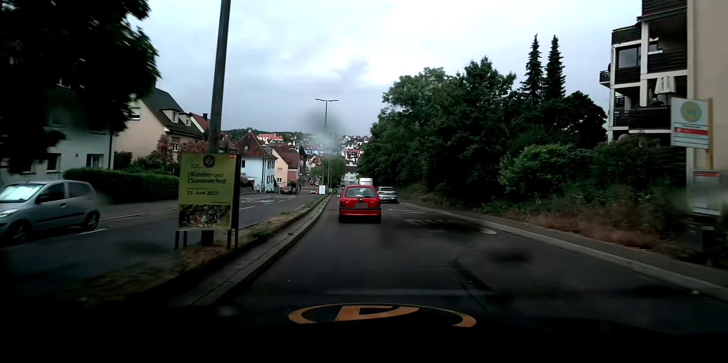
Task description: Follow the waypoints while adhering to traffic rules and regulations
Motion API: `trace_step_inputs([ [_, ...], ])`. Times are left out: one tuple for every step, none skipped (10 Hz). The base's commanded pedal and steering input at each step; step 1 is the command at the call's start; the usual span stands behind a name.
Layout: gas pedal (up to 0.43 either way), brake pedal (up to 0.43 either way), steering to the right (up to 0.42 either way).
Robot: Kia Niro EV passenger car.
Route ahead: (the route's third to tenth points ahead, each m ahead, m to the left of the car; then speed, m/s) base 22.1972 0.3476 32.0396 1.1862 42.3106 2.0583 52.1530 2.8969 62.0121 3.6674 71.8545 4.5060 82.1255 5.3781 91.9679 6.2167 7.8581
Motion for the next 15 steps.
trace_step_inputs([
  [0.0,0.0,-0.048],
  [0.0,0.0,-0.048],
  [0.0,0.0,-0.048],
  [0.0,0.0,-0.044],
  [0.0,0.0,-0.033],
  [0.008,0.0,-0.024],
  [0.008,0.0,-0.021],
  [0.008,0.0,-0.022],
  [0.008,0.0,-0.024],
  [0.02,0.0,-0.024],
  [0.02,0.0,-0.024],
  [0.028,0.0,-0.023],
  [0.028,0.0,-0.02],
  [0.039,0.0,-0.017],
  [0.047,0.0,-0.016],
])
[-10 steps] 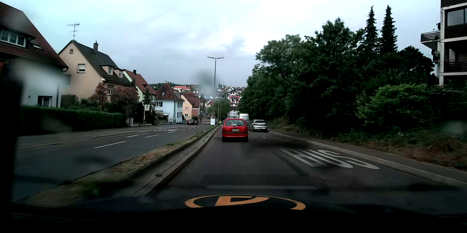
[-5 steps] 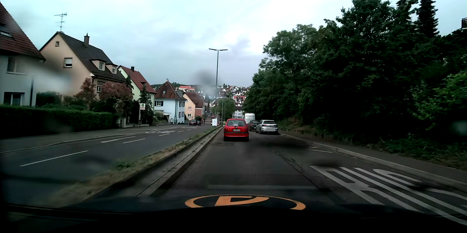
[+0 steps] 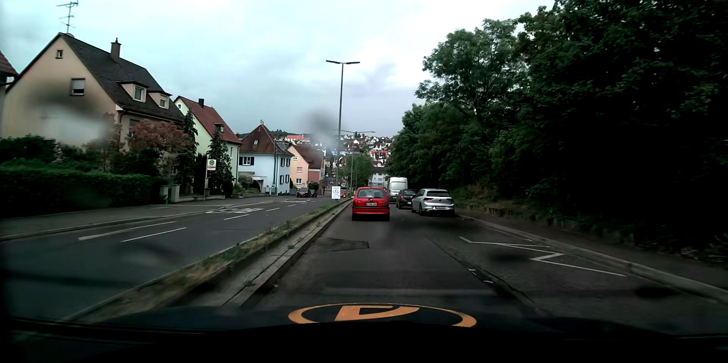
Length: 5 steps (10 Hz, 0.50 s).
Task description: Follow the waypoints while adhering to traffic rules and regulations
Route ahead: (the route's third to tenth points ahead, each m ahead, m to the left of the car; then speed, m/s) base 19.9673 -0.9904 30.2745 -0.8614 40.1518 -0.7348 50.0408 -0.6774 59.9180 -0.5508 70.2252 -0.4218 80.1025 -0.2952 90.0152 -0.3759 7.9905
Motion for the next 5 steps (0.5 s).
trace_step_inputs([
  [0.047,0.0,-0.015],
  [0.047,0.0,-0.014],
  [0.059,0.0,-0.013],
  [0.059,0.0,-0.011],
  [0.059,0.0,-0.007],
])
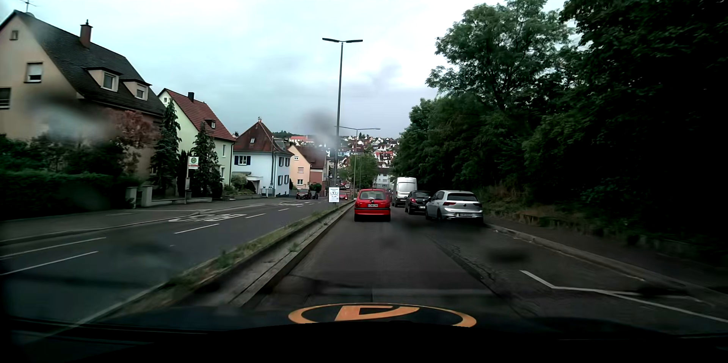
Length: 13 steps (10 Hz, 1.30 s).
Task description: Follow the waypoints while adhering to traffic rules and regulations
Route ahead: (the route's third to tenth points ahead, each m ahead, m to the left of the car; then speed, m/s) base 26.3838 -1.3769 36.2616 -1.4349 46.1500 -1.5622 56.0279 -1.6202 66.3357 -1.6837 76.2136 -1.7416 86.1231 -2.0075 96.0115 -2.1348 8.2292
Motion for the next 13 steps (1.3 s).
trace_step_inputs([
  [0.059,0.0,-0.004],
  [0.059,0.0,-0.003],
  [0.059,0.0,0.0],
  [0.047,0.0,0.001],
  [0.047,0.0,0.002],
  [0.047,0.0,0.003],
  [0.039,0.0,0.004],
  [0.039,0.0,0.005],
  [0.039,0.0,0.004],
  [0.028,0.0,0.005],
  [0.008,0.0,0.004],
  [0.008,0.0,0.003],
  [0.008,0.0,0.002],
])
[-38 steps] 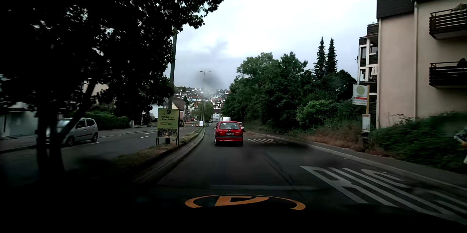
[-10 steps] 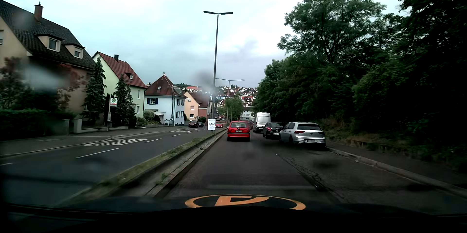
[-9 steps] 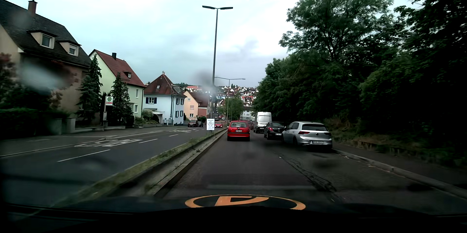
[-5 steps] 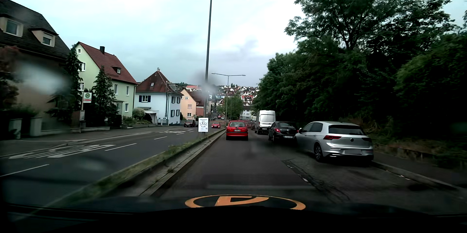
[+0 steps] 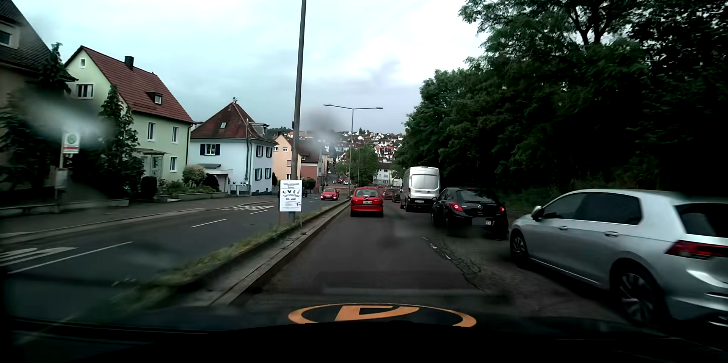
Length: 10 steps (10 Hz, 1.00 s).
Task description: Follow the waypoints while adhering to traffic rules and regulations
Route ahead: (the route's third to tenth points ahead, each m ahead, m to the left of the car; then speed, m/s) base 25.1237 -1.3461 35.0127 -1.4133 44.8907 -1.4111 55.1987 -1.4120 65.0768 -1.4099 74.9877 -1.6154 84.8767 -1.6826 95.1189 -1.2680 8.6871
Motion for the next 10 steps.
trace_step_inputs([
  [0.008,0.0,0.0],
  [0.008,0.0,0.0],
  [0.008,0.0,0.0],
  [0.008,0.0,-0.001],
  [0.008,0.0,-0.002],
  [0.008,0.0,-0.003],
  [0.008,0.0,-0.003],
  [0.008,0.0,-0.003],
  [0.008,0.0,-0.003],
  [0.008,0.0,-0.003],
])
